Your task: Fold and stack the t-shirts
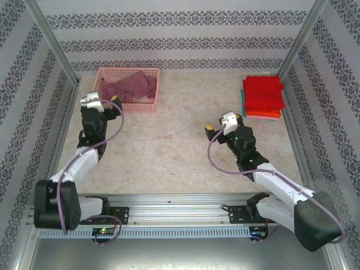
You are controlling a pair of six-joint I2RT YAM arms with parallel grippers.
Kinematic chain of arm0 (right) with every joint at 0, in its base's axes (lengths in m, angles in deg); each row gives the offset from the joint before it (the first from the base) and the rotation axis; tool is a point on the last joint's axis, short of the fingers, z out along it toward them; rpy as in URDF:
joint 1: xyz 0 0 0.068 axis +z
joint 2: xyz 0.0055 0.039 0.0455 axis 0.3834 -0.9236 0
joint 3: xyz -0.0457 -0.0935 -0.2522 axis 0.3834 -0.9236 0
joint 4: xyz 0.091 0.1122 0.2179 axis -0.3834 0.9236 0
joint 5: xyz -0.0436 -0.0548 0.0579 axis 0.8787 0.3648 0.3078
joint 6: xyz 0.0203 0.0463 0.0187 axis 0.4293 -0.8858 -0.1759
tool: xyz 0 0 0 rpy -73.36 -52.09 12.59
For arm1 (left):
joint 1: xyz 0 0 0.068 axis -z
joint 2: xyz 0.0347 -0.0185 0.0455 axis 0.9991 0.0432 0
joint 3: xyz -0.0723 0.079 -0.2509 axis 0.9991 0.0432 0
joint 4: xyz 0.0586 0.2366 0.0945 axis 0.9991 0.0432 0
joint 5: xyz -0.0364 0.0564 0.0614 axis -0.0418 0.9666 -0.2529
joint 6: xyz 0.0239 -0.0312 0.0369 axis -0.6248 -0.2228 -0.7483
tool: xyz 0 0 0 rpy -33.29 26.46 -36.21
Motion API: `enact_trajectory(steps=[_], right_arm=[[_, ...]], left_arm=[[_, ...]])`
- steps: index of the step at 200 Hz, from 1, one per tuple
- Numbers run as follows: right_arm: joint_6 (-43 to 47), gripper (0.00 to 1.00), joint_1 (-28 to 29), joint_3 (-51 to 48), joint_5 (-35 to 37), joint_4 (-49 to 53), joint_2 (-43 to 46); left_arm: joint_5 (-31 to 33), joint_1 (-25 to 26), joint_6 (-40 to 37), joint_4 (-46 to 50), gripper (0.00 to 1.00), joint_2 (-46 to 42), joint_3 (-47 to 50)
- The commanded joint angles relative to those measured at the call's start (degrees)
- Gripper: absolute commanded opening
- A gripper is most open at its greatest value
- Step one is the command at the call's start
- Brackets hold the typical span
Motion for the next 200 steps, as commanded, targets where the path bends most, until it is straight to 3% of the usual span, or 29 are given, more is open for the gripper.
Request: enact_trajectory(steps=[1,31,63,132,169,180,200], right_arm=[[2.61,0.98,5.84,4.21,2.16,3.76,-1.04],[2.98,0.98,14.03,8.6,3.01,3.65,-5.27],[1.68,0.98,17.81,11.45,2.54,2.95,-9.35],[-0.04,0.98,19.22,11.59,3.15,4.27,-10.52],[-0.85,0.98,19.28,10.71,3.77,4.55,-10.32],[-1.02,0.98,19.22,10.61,3.73,4.58,-10.32],[-0.93,0.98,19.22,10.61,3.77,4.75,-10.43]], left_arm=[[1.81,0.58,5.72,11.28,1.0,8.23,-8.69],[1.22,0.58,6.03,18.35,1.0,23.0,-23.72],[1.38,0.58,3.43,33.3,1.0,38.84,-43.28],[-1.0,0.67,0.63,62.82,1.0,66.82,-85.0],[-3.23,0.67,0.99,75.46,1.0,77.49,-101.68],[-2.52,0.67,1.21,77.4,0.92,79.4,-104.17],[-0.8,0.42,1.21,78.14,0.65,80.3,-104.52]])
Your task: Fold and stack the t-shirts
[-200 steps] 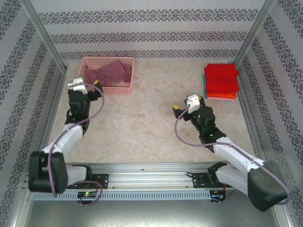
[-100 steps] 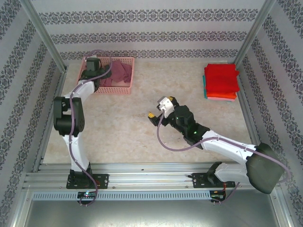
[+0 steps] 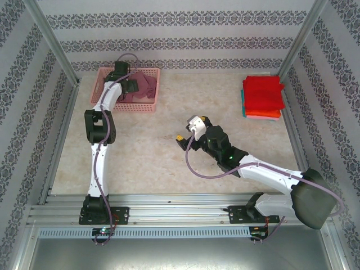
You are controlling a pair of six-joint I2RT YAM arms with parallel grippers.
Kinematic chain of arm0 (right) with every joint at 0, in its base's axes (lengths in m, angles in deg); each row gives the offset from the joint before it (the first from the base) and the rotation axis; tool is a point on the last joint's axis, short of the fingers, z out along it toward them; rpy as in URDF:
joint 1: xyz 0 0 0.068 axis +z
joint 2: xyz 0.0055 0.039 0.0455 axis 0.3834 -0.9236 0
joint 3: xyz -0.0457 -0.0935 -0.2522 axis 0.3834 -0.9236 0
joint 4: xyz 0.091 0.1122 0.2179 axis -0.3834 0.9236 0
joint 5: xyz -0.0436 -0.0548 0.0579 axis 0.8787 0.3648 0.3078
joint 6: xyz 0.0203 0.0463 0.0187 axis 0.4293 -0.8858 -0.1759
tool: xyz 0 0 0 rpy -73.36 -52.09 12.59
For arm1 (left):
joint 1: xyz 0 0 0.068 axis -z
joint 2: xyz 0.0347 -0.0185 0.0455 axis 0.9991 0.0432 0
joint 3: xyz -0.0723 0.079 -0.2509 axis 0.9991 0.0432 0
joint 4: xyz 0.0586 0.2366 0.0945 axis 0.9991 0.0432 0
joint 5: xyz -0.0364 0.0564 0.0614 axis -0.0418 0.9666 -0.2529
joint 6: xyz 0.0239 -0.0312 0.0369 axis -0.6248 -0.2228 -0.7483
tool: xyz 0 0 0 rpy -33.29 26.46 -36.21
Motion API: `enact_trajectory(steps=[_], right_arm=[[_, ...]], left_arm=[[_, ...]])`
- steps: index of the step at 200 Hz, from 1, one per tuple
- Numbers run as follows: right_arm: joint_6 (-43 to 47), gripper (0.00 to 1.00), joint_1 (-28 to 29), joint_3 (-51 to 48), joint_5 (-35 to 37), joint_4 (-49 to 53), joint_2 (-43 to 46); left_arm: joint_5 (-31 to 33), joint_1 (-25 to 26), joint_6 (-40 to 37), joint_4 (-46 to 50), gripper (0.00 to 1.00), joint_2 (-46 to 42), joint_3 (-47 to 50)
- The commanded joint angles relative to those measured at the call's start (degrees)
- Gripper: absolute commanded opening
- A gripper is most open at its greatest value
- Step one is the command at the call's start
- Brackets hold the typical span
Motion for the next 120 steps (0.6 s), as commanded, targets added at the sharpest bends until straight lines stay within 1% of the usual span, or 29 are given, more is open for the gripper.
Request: enact_trajectory(steps=[1,6,25,31,41,56,71,120], right_arm=[[-1.09,0.98,0.68,0.16,1.17,0.38,0.29],[-1.01,0.98,0.68,0.24,1.17,0.45,0.22],[-0.72,0.98,0.68,0.29,1.25,0.69,0.12],[-0.74,0.98,0.71,0.25,1.26,0.72,0.06],[-0.73,0.98,0.68,0.32,1.27,0.86,0.13],[-0.92,0.98,0.68,0.25,1.54,0.87,0.12],[-1.0,0.98,0.73,0.16,1.61,0.87,0.04],[-1.7,0.98,0.68,0.38,1.43,0.93,-0.75]], left_arm=[[1.16,0.08,-0.53,8.87,0.63,1.25,-2.29],[1.47,-0.01,-0.47,8.98,0.56,1.3,-2.21],[2.01,-0.62,-0.63,9.61,0.37,1.27,-2.19],[2.07,-0.94,-0.64,9.9,0.34,1.24,-2.13],[2.2,-1.6,-0.73,10.43,0.24,1.3,-2.14],[2.25,-2.82,-1.14,11.49,0.15,1.21,-2.23],[2.4,-4.05,-1.52,12.35,0.12,0.96,-2.17],[2.44,-8.25,-0.84,13.24,0.12,0.27,-1.65]])
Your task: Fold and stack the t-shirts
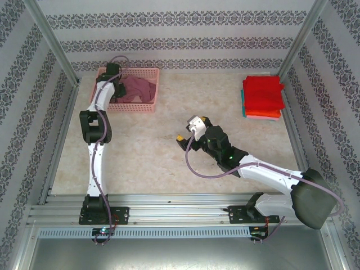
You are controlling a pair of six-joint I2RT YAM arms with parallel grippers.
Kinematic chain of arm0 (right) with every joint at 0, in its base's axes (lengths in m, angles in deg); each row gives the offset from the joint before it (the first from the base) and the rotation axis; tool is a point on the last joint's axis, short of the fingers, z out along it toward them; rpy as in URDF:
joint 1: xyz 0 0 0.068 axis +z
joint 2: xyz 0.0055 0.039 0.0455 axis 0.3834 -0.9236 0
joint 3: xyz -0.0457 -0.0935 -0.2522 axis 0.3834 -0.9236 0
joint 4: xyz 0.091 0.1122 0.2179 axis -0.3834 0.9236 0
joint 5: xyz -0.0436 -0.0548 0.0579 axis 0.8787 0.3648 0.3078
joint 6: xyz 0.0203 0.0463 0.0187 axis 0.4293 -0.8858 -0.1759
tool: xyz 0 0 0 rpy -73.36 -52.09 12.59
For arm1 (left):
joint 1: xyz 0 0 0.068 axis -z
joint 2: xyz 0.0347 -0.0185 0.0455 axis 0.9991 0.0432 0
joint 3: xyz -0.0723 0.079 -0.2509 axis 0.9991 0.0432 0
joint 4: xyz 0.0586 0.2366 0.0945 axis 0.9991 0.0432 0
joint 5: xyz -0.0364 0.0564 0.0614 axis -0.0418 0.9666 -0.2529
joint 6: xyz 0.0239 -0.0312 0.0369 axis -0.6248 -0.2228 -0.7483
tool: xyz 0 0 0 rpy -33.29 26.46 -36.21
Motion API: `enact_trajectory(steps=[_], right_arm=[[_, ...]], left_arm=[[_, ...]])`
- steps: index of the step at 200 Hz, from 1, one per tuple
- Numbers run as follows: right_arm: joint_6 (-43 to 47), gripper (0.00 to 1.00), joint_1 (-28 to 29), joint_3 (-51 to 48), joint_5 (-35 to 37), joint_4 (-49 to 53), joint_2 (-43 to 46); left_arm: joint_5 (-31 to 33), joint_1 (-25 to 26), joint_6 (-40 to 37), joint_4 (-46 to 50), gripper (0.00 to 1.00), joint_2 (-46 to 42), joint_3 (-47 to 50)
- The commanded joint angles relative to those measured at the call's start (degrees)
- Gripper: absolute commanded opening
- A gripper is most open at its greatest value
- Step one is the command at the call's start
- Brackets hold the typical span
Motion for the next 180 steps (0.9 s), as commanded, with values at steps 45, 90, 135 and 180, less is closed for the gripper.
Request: enact_trajectory(steps=[45,90,135,180], right_arm=[[-1.94,0.98,0.68,0.34,1.27,0.59,-0.75],[-2.96,0.98,0.77,1.2,0.27,0.42,-2.47],[-3.23,0.98,0.96,1.21,0.49,0.4,-2.47],[-3.7,0.98,0.95,1.39,0.41,0.33,-2.42]], left_arm=[[1.37,-8.43,2.39,6.55,0.11,-1.2,0.57],[1.67,-10.2,1.96,5.77,0.07,-2.98,0.52],[0.53,-10.83,2.88,5.73,0.0,-5.42,0.81],[0.27,-9.28,3.81,2.33,0.0,-13.47,4.32]])
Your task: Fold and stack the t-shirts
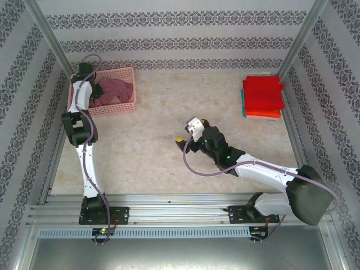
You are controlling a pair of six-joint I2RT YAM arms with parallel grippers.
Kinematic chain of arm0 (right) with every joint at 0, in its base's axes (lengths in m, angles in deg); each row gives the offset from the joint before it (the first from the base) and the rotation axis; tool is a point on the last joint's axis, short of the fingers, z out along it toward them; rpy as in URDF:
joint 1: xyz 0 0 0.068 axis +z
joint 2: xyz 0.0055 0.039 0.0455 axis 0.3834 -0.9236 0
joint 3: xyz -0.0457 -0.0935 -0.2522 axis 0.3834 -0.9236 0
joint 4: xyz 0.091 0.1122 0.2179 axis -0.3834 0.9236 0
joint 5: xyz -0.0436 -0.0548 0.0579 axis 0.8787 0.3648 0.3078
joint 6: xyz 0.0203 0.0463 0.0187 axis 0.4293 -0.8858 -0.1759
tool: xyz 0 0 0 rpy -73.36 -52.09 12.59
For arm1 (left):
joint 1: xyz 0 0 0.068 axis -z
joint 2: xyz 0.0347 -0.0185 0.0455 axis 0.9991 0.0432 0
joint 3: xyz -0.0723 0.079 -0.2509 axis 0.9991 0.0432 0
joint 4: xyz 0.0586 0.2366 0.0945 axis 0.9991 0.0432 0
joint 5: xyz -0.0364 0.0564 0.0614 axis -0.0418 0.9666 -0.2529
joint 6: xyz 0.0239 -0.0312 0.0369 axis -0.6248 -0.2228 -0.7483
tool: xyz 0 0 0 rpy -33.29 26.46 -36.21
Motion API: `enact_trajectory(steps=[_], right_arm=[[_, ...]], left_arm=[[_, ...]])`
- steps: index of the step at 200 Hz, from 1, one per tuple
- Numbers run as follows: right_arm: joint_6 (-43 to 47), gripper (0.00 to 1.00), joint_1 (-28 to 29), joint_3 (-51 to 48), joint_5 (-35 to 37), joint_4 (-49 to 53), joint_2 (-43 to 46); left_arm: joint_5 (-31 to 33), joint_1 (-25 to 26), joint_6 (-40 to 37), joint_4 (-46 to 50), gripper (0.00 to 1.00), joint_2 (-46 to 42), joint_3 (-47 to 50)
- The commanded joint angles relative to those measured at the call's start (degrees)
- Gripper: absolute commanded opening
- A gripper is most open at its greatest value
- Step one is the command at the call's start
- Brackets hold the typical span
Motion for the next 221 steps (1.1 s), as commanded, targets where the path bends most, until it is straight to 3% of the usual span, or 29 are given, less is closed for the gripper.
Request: enact_trajectory(steps=[1,79,151,178,199,208,221], right_arm=[[-1.1,0.98,0.6,1.39,0.25,-0.48,0.05],[-2.55,0.98,0.6,0.98,-0.32,-1.57,-0.74],[-3.87,0.98,0.6,-0.6,-0.67,-3.89,-1.8],[-4.27,0.98,0.6,-1.33,-0.76,-4.09,-0.74],[-4.63,0.98,0.6,-2.23,-0.69,-4.0,0.84],[-4.9,0.98,0.64,-2.77,-0.6,-4.0,1.75],[-5.37,0.98,0.6,-3.71,-0.32,-3.87,3.12]], left_arm=[[0.79,0.91,1.21,-0.47,0.0,-8.42,1.36],[-1.87,7.46,-2.22,-1.77,0.0,-23.36,-0.9],[-1.49,23.39,-5.97,-1.68,0.0,-37.07,-0.37],[-2.77,29.64,-5.83,-4.43,0.0,-40.99,4.81],[-5.62,32.6,-3.77,-9.43,0.0,-43.83,14.93],[-6.82,33.35,-1.49,-12.31,0.13,-45.06,20.49],[-11.39,33.79,1.55,-17.36,0.6,-46.74,29.19]])
